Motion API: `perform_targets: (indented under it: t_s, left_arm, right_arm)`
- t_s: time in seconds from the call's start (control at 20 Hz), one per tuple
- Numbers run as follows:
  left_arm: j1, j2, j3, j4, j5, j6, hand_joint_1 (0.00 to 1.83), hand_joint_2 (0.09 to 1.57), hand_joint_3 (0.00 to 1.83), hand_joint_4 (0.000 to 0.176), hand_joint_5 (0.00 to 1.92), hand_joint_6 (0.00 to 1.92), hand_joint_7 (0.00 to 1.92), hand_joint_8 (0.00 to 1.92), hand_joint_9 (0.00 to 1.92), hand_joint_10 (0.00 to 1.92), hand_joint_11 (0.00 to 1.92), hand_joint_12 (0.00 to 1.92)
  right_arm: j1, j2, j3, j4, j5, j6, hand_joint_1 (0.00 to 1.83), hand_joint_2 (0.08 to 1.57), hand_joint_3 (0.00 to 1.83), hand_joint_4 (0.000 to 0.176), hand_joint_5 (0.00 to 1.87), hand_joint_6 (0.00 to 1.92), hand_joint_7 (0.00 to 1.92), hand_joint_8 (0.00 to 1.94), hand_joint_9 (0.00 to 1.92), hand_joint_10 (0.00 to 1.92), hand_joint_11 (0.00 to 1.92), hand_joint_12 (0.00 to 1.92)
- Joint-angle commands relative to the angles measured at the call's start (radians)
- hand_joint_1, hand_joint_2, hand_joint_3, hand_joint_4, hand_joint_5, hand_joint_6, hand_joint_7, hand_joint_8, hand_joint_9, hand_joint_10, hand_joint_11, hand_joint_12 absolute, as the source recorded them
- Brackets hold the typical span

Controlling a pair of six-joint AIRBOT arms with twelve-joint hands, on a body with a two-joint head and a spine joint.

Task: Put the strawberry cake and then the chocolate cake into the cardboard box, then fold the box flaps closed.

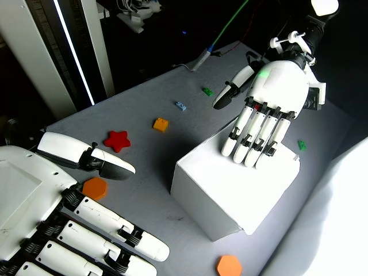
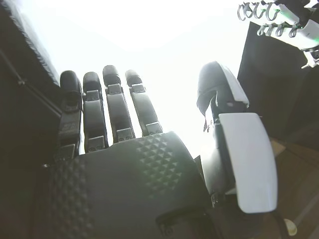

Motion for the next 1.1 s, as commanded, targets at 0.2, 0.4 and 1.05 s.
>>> perform_targets:
  t_s: [0.2, 0.4, 1.05]
  left_arm:
    - [-0.072, 0.066, -0.028, -0.030, -0.023, -0.026, 0.00, 1.25, 0.00, 0.000, 0.08, 0.01, 0.11, 0.00, 0.11, 0.00, 0.00, 0.57]
    - [-0.123, 0.159, -0.103, 0.015, -0.024, -0.045, 0.00, 1.26, 0.00, 0.000, 0.09, 0.00, 0.12, 0.00, 0.15, 0.01, 0.00, 0.70]
    - [-0.037, 0.497, -0.397, 0.065, -0.044, -0.081, 0.13, 1.25, 0.01, 0.000, 0.88, 1.46, 1.04, 1.35, 0.90, 1.69, 0.65, 1.90]
  right_arm:
    - [0.003, 0.013, 0.004, -0.022, 0.121, 0.004, 0.00, 1.28, 0.00, 0.000, 0.10, 0.00, 0.17, 0.00, 0.14, 0.01, 0.00, 0.66]
    - [-0.001, 0.013, 0.004, -0.041, 0.120, 0.006, 0.00, 1.27, 0.00, 0.000, 0.11, 0.01, 0.17, 0.00, 0.14, 0.01, 0.00, 0.65]
    - [-0.009, 0.012, 0.004, -0.074, 0.106, 0.006, 0.09, 1.26, 0.01, 0.000, 0.83, 1.26, 1.07, 1.48, 0.94, 1.90, 0.78, 1.92]
